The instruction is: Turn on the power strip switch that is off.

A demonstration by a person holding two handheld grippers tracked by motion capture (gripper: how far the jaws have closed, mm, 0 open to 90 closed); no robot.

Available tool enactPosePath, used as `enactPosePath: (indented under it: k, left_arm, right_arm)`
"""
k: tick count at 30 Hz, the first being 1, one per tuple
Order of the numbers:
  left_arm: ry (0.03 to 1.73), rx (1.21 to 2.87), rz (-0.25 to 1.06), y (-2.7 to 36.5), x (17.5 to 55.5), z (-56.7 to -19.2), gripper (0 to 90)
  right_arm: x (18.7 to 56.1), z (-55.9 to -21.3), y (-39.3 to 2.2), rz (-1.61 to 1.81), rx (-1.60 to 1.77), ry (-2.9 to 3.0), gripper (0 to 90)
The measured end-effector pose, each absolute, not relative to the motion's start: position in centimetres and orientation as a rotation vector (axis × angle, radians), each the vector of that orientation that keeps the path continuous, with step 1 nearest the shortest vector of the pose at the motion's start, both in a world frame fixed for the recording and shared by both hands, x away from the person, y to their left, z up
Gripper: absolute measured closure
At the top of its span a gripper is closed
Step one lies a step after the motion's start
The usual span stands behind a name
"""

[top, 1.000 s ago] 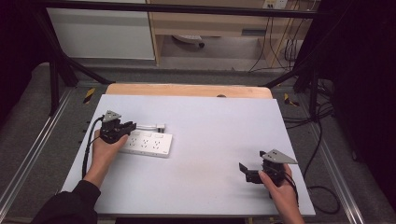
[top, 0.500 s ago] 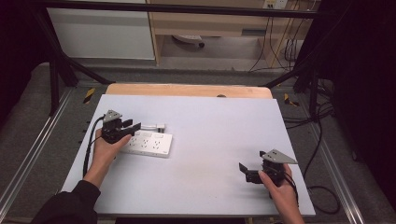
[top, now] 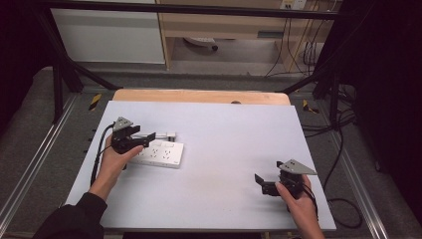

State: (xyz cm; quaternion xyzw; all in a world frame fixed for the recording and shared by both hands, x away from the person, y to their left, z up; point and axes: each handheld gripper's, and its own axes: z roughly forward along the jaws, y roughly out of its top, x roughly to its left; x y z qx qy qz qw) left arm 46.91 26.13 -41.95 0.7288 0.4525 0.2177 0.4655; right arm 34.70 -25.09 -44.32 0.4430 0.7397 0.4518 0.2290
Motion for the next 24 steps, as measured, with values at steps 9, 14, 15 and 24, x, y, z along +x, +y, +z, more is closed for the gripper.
enactPosePath:
  k: [9, 14, 15, 24]
  left_arm:
    - [1.049, 1.757, 0.554, 25.3, 46.3, -41.2, 6.9]
    - [1.043, 1.754, 0.558, 24.9, 46.0, -41.0, 7.7]
    - [1.041, 1.759, 0.55, 24.9, 46.0, -41.0, 7.6]
    - [1.03, 1.736, 0.531, 24.9, 45.4, -40.3, 7.9]
  right_arm:
    - [34.7, -44.3, -25.1, 1.246, 1.22, 2.036, 2.0]
    - [34.7, -44.3, -25.0, 1.248, 1.219, 2.034, 2.0]
    - [34.7, -44.3, -25.1, 1.248, 1.219, 2.035, 2.0]
    - [34.8, -44.3, -25.1, 1.247, 1.221, 2.035, 2.0]
